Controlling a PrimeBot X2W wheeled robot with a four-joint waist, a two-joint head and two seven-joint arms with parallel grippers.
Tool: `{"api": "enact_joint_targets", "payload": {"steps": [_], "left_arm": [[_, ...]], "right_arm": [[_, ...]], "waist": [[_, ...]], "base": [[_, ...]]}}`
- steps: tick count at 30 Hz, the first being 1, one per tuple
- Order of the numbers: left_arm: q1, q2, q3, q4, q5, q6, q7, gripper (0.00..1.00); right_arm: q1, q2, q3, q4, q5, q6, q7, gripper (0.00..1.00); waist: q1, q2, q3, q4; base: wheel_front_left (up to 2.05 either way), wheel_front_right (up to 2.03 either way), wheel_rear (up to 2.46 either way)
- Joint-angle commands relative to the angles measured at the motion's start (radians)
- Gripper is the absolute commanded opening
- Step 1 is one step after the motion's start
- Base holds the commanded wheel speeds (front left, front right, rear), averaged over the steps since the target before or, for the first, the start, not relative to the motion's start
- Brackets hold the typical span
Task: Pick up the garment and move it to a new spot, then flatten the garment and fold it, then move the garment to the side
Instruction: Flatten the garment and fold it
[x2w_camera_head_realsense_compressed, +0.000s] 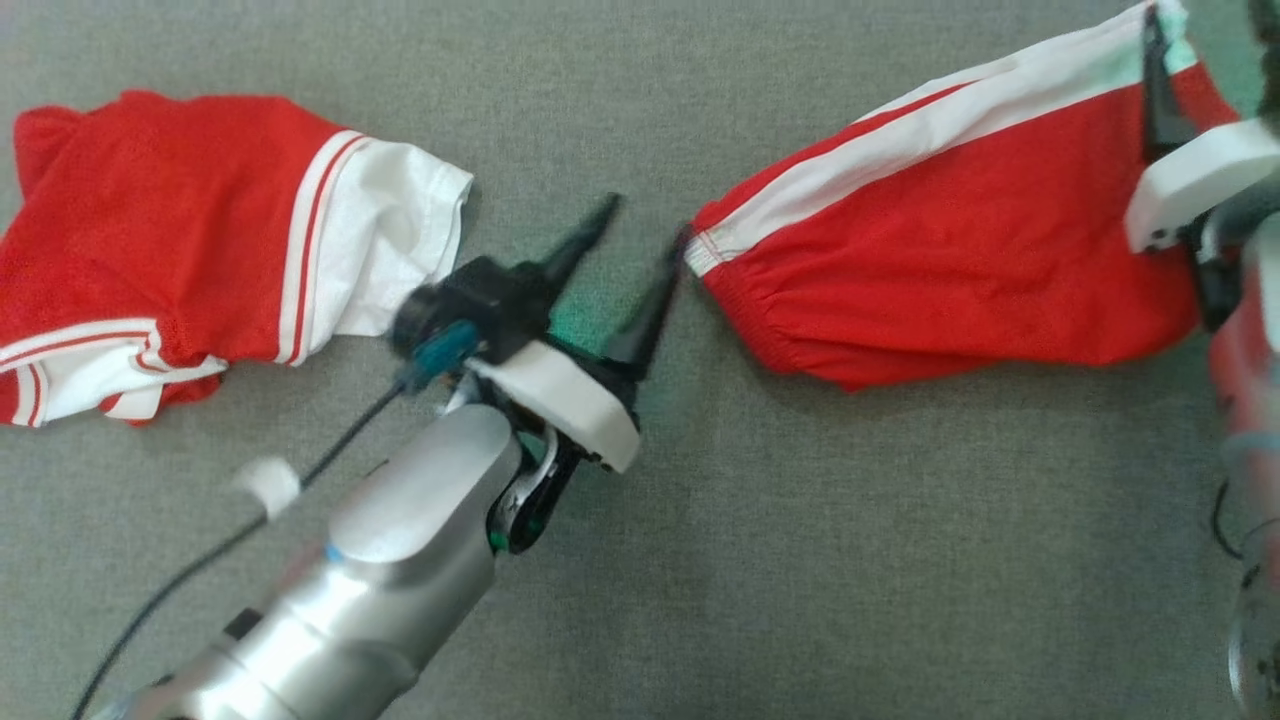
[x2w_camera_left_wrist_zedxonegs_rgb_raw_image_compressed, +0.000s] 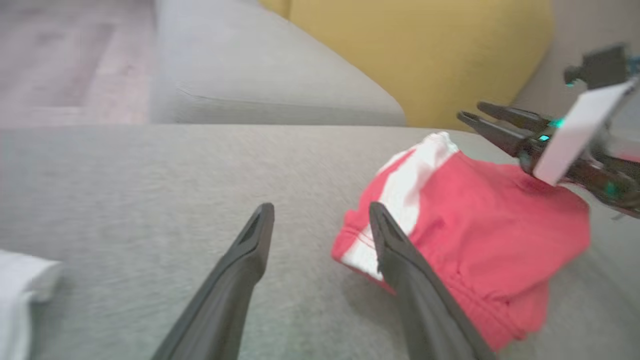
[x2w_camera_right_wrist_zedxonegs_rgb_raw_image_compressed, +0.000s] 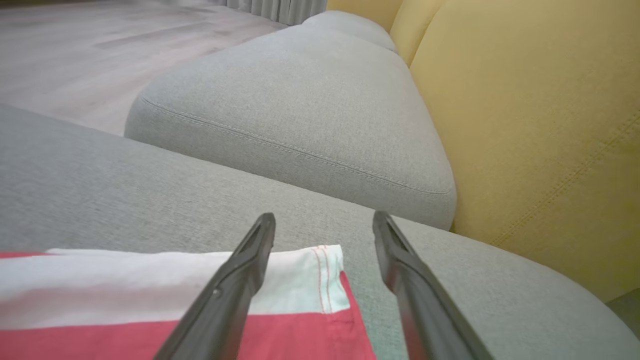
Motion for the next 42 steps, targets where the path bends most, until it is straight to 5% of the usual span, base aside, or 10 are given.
{"api": "enact_joint_targets", "payload": {"steps": [1, 6, 14, 19, 20, 21, 22, 23, 31, 42], "left_arm": [[0.016, 0.011, 0.043, -0.02, 0.031, 0.039, -0.032, 1.0], [0.113, 0.011, 0.148, -0.151, 0.226, 0.207, -0.057, 1.0], [0.344, -0.012, 0.323, -0.419, 0.451, 0.302, -0.057, 1.0], [0.456, -0.037, 0.395, -0.513, 0.528, 0.308, -0.057, 1.0], [0.474, -0.044, 0.406, -0.523, 0.536, 0.306, -0.057, 1.0], [0.488, -0.049, 0.417, -0.531, 0.542, 0.303, -0.058, 1.0], [0.499, -0.054, 0.426, -0.536, 0.55, 0.297, -0.058, 1.0], [0.508, -0.058, 0.434, -0.538, 0.557, 0.291, -0.058, 1.0], [0.549, -0.084, 0.506, -0.543, 0.597, 0.262, -0.058, 1.0], [0.586, -0.079, 0.579, -0.518, 0.647, 0.217, -0.058, 1.0]], "right_arm": [[0.012, -0.002, 0.036, -0.008, 0.04, -0.001, -0.012, 1.0], [0.04, -0.078, 0.101, 0.042, 0.208, -0.001, -0.013, 1.0], [0.1, -0.201, 0.194, 0.116, 0.445, -0.001, 0.095, 1.0], [0.161, -0.268, 0.286, 0.102, 0.612, -0.001, 0.237, 1.0], [0.171, -0.281, 0.297, 0.094, 0.646, -0.001, 0.261, 0.9], [0.181, -0.291, 0.306, 0.086, 0.679, -0.001, 0.283, 0.44], [0.189, -0.297, 0.313, 0.076, 0.711, -0.001, 0.303, 0.14], [0.198, -0.301, 0.318, 0.066, 0.744, -0.001, 0.319, 0.0], [0.249, -0.325, 0.363, 0.011, 0.84, -0.001, 0.29, 0.0], [0.254, -0.353, 0.316, 0.097, 0.751, -0.001, 0.12, 0.0]], "waist": [[0.0, 0.0, -0.019, -0.003], [0.0, 0.0, -0.044, 0.019], [0.0, 0.0, -0.068, 0.086], [0.0, 0.0, -0.078, 0.122], [0.0, 0.0, -0.079, 0.126], [0.0, 0.0, -0.081, 0.129], [0.0, 0.0, -0.082, 0.13], [0.0, 0.0, -0.085, 0.13], [0.0, 0.0, -0.115, 0.064], [0.0, 0.0, -0.166, -0.051]], "base": [[0.0, 0.0, 0.0], [0.0, 0.0, 0.0], [0.0, 0.0, 0.0], [0.0, 0.0, 0.0], [0.0, 0.0, 0.0], [0.0, 0.0, 0.0], [0.0, 0.0, 0.0], [0.0, 0.0, 0.0], [0.0, 0.0, 0.0], [0.0, 0.0, 0.0]]}}
